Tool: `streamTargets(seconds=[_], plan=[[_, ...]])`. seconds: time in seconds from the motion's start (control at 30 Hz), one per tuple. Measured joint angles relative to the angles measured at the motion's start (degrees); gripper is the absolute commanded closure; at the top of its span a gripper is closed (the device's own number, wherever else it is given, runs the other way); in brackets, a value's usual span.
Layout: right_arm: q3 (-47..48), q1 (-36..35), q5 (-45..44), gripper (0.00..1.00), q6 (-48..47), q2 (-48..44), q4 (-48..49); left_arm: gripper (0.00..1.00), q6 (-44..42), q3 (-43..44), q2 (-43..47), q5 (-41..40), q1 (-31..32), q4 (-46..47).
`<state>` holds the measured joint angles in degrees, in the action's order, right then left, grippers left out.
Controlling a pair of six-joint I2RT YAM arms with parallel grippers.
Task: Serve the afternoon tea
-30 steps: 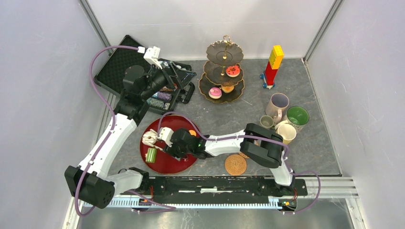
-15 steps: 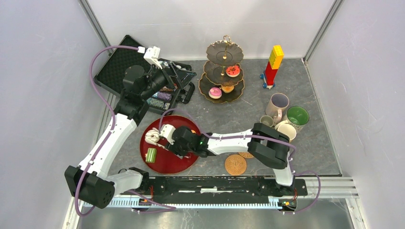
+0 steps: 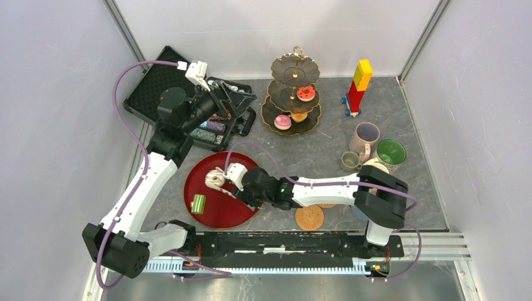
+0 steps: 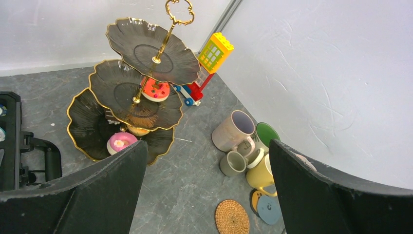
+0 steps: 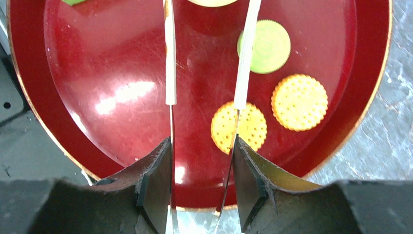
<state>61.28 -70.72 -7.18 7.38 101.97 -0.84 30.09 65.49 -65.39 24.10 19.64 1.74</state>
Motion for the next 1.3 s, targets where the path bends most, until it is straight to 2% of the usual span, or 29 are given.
streamTargets(seconds=[0.2,0.43,0.53,0.73,0.83,1.03,1.3], plan=[[-6.5,1.3,-0.1,0.71,1.6,-5.0,1.8,0.0,0.0,0.0,0.3,0.0,0.0,-0.1],[-8.7,2.1,2.4,0.69,2.8,-3.1,6.5,0.0,0.0,0.0,0.3,0.0,0.0,-0.1],[-7.4,1.8,2.8,0.61,2.8,-0.7,8.0,0.0,0.0,0.0,0.3,0.0,0.0,-0.1],[-6.9,1.3,2.8,0.29,2.8,1.1,11.1,0.0,0.0,0.0,0.3,0.0,0.0,-0.2],[-6.9,1.0,2.8,0.23,2.4,2.1,12.3,0.0,0.0,0.0,0.3,0.0,0.0,-0.2],[-6.0,0.6,2.3,0.21,1.3,3.2,13.2,0.0,0.0,0.0,0.2,0.0,0.0,-0.2],[-1.5,0.0,-1.1,0.31,0.0,6.7,11.7,0.0,0.0,0.0,-0.2,0.0,0.0,-0.2]])
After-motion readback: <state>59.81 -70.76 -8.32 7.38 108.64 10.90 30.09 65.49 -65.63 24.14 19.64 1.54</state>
